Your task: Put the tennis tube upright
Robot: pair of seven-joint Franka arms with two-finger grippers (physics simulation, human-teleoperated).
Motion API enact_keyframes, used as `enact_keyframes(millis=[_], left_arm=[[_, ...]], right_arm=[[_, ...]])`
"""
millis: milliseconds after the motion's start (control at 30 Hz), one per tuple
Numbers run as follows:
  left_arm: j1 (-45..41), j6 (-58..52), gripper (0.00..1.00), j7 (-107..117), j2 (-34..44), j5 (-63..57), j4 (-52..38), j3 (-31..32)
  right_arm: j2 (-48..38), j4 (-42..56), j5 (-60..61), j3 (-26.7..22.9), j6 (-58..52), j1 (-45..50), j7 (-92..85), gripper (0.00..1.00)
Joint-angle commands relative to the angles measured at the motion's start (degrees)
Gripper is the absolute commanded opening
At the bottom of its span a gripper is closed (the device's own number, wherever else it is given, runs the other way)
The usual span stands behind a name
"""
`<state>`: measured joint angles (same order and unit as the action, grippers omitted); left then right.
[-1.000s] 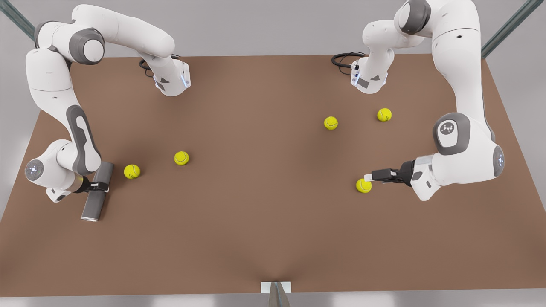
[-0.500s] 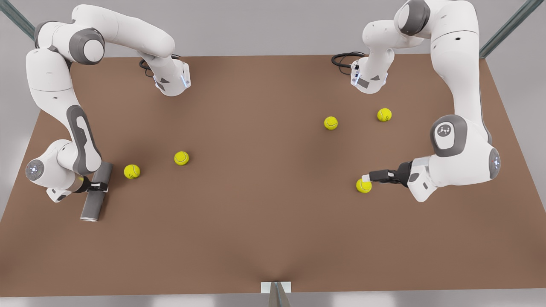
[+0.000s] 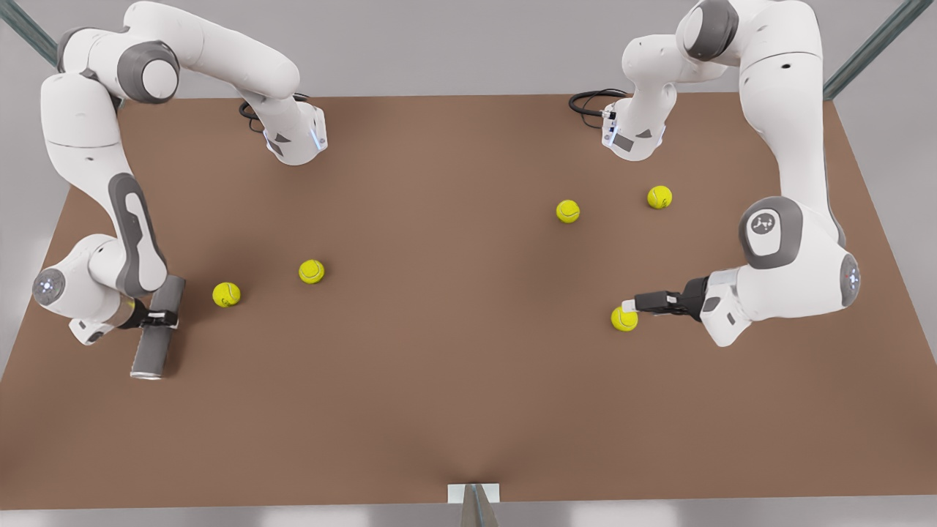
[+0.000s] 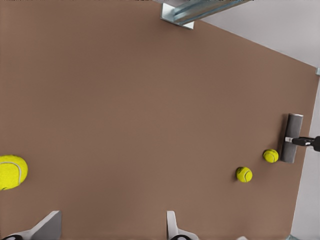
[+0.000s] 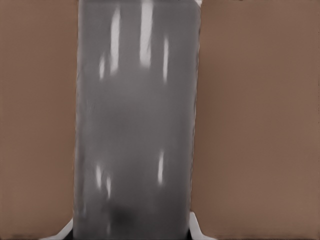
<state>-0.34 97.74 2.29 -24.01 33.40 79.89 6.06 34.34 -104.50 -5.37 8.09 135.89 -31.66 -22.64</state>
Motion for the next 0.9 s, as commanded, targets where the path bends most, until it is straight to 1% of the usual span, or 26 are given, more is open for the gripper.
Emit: enact_keyframes(millis=[0,133,200,300,333,433,633,733,833,867], left_arm=[[-0.1,0.0,0.99,0.0,0.0,0.0,0.0,0.0],[-0.2,0.1,0.99,0.1,0.0,0.0,0.0,0.0],[0.0,0.1,0.99,0.0,-0.1,0.0,0.0,0.0],[0.0,0.1,0.99,0.1,-0.1,0.1,0.0,0.0],[0.2,0.0,0.99,0.0,-0.1,0.1,0.1,0.0],[0.2,0.0,0.99,0.0,-0.1,0.1,0.0,0.0],[0.3,0.0,0.99,-0.1,0.0,-0.4,0.0,0.0],[0.4,-0.1,0.99,-0.1,0.1,-0.4,0.0,-0.1],[0.3,0.1,0.99,0.1,-0.3,-0.1,0.0,-0.2],[0.3,0.0,0.99,0.1,-0.4,0.3,0.0,-0.2]], right_arm=[[-0.5,-0.1,-0.4,0.0,-0.2,0.0,0.3,0.77],[-4.4,-1.0,-0.4,0.5,-2.3,1.0,0.5,0.77],[-7.8,-2.6,-0.4,3.1,-3.4,1.0,0.6,0.77],[-9.6,-3.7,-0.2,7.6,-3.7,1.1,0.5,0.77],[-10.3,-3.9,-0.1,9.1,-3.8,2.7,0.5,0.77],[-11.6,-3.8,0.6,9.1,-4.6,9.7,1.0,0.77],[-11.0,-1.9,1.9,8.8,-3.9,28.6,0.8,0.78],[-10.6,-0.8,1.0,8.8,-3.9,35.8,0.0,0.78],[-7.6,2.2,0.9,8.8,-3.6,40.5,-9.0,0.79],[-7.1,2.3,-0.4,8.7,-2.0,41.9,-11.8,0.79]])
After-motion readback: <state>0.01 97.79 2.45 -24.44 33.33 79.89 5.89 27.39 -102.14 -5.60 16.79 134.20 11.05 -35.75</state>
